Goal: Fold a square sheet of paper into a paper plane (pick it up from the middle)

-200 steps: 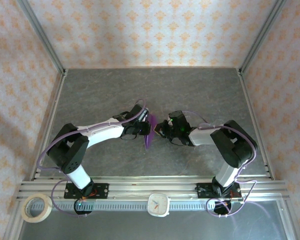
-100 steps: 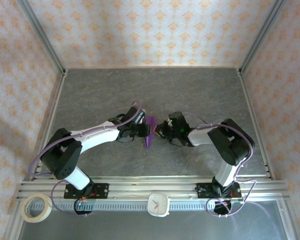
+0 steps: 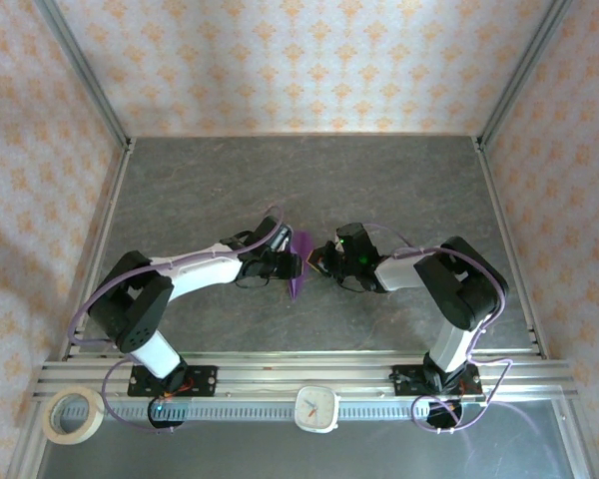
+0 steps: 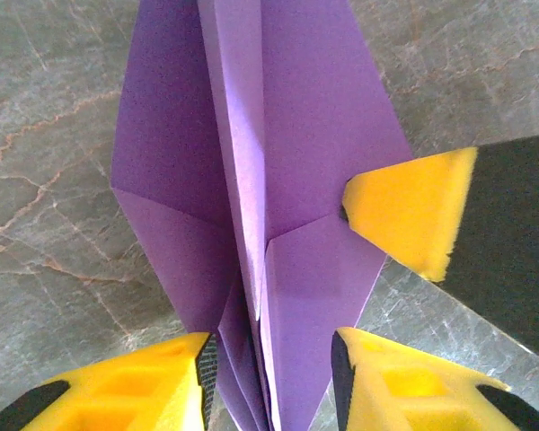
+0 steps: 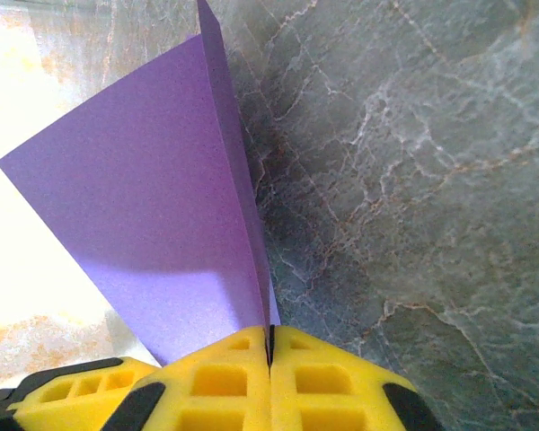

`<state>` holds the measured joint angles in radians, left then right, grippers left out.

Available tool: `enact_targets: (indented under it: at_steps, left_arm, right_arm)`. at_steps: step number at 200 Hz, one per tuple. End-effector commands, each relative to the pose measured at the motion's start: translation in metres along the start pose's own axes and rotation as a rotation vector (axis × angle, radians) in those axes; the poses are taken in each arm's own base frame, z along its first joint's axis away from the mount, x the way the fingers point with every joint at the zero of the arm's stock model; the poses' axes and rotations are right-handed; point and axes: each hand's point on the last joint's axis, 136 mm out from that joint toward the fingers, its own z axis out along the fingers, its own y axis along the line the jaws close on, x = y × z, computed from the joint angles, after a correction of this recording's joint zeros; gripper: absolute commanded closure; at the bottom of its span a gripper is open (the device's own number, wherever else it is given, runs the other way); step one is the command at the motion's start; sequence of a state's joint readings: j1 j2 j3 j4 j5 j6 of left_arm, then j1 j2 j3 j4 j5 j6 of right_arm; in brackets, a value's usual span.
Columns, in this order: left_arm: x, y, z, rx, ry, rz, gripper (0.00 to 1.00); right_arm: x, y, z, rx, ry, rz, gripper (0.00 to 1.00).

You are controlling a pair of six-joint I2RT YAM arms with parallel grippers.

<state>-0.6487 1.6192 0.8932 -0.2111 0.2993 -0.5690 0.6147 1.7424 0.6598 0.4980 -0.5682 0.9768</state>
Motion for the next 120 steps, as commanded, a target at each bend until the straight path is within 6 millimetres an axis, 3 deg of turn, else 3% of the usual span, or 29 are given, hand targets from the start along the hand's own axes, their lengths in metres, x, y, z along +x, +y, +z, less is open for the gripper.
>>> enact_targets:
  at_steps: [1,53,120]
  left_arm:
    - [0.006,-0.004,0.008,0.013,0.014,0.006,0.58]
    - [0.007,-0.011,0.013,0.037,0.026,0.022,0.67]
    - [0.010,-0.011,0.025,0.018,0.051,0.041,0.72]
  right_arm:
    - [0.002,-0.002,0.001,0.000,0.000,-0.001,0.95]
    - [0.003,-0.002,0.000,0.001,0.002,-0.001,0.94]
    - [0.005,-0.005,-0.002,0.005,0.005,-0.002,0.94]
